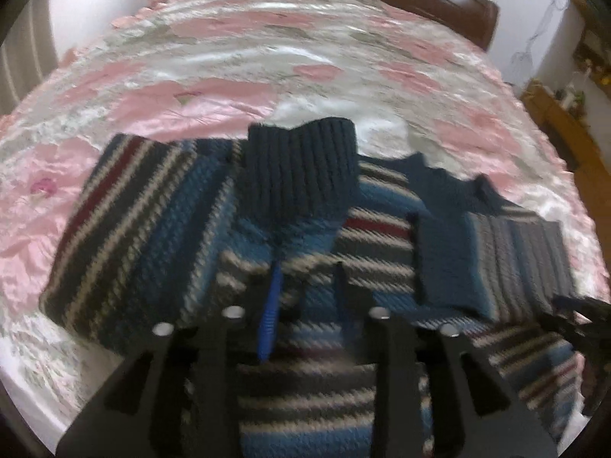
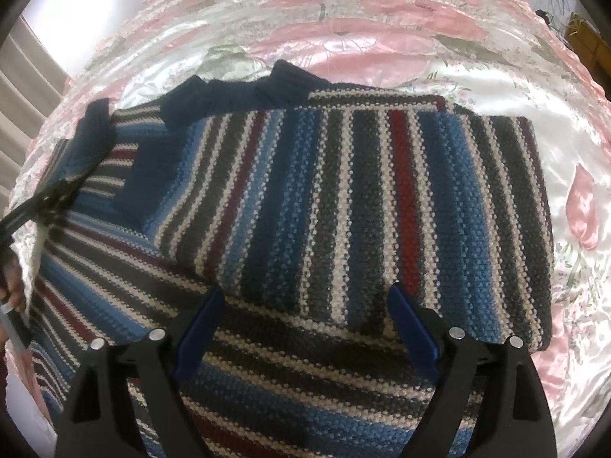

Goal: Fold small clothes

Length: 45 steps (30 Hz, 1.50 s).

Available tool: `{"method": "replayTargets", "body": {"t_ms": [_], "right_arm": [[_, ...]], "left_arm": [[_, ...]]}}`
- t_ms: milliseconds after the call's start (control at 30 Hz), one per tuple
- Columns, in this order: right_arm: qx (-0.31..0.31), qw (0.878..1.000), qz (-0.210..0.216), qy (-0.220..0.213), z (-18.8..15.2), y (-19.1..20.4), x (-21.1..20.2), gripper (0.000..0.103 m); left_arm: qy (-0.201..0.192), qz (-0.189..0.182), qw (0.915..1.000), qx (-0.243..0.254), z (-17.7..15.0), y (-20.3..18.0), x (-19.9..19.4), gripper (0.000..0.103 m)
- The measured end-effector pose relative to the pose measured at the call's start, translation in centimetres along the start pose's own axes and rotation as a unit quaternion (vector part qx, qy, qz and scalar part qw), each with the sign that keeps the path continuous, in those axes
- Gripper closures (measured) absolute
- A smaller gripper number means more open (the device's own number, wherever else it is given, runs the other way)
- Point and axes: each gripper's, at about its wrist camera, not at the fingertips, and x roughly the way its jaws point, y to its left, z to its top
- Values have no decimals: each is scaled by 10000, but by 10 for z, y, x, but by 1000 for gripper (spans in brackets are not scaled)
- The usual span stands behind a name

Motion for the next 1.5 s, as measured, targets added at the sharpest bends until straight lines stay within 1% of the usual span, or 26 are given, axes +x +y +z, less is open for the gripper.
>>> {"method": "replayTargets", "body": {"t_ms": [100,200,300,333,367,433,500,533,600,633,767,833,867,900,967,1000,1067,1100,1133,1200,1267,1300,1367,1433,1467,1500], "right_arm": [[23,10000,59,4,1,3,-4,15],[-14,9999,114,22,4,10,-8,16],[-142,9999,83,39,8,22,-11,16],[-175,9998,86,37,9,26,-12,16],[-206,9997,102,35,9,30,-12,16],[-264,9996,126,7,10,36,-14,16],[-342,9993,145,-13,10,40,-16,16],[-378,9992,141,-13,9,41,-17,16],[-470,9988,116,-15,9,41,-18,16],[-504,9987,99,-29,9,40,-18,16],[-479,9988,96,-50,8,29,-16,16],[-380,9992,90,-22,6,18,-13,16],[-328,9994,81,-11,4,12,-12,16],[-230,9997,83,0,3,4,-11,16],[-41,9998,168,21,0,-8,-9,16],[64,9997,248,15,-2,-15,-9,16],[189,9992,356,-13,-4,-24,-11,16],[230,9989,407,-19,-5,-26,-11,16],[254,9988,426,-23,-5,-28,-13,16],[256,9989,393,-23,-5,-28,-14,16],[233,9991,350,-16,-5,-25,-16,16],[233,9991,343,-21,-4,-24,-17,16],[274,9989,378,-21,-2,-19,-19,16],[247,9987,447,-22,2,-10,-20,16],[181,9987,471,-17,4,-3,-20,16],[67,9989,463,3,7,8,-20,16]], "left_arm": [[-61,-283,9995,158,-7,-1,-17,64],[-309,-220,9991,170,-6,13,-41,64],[-434,81,9987,-263,10,44,-49,64],[-362,63,9977,-568,18,57,-45,63],[-212,-82,9962,-838,27,66,-38,63],[-92,-166,9939,-1090,36,73,-25,63],[-106,-190,9946,-1011,43,66,-18,63],[-111,-153,9963,-839,48,57,-12,63],[-80,-98,9984,-553,56,42,-2,55],[-6,-26,9991,-425,61,34,7,53],[273,259,9987,-336,74,21,39,50],[389,210,9981,-423,75,20,50,62],[402,186,9980,-445,74,20,52,75],[379,180,9981,-459,71,18,52,97],[337,12,9980,-531,68,14,49,96],[206,-29,9984,-519,64,8,42,96],[-61,-143,9995,-291,56,-10,26,96],[-87,-249,9994,-212,52,-16,21,96],[-39,-549,9985,-74,43,-27,13,95],[240,-1062,9939,161,28,-43,7,83],[549,-1467,9871,335,10,-51,2,80],[688,-1623,9837,365,4,-51,0,76],[773,-1639,9827,383,-6,-44,-8,73],[615,-1470,9867,330,-6,-25,-20,69],[523,-1313,9894,323,-4,-18,-25,68],[359,-1021,9937,296,1,-5,-31,66]]}}
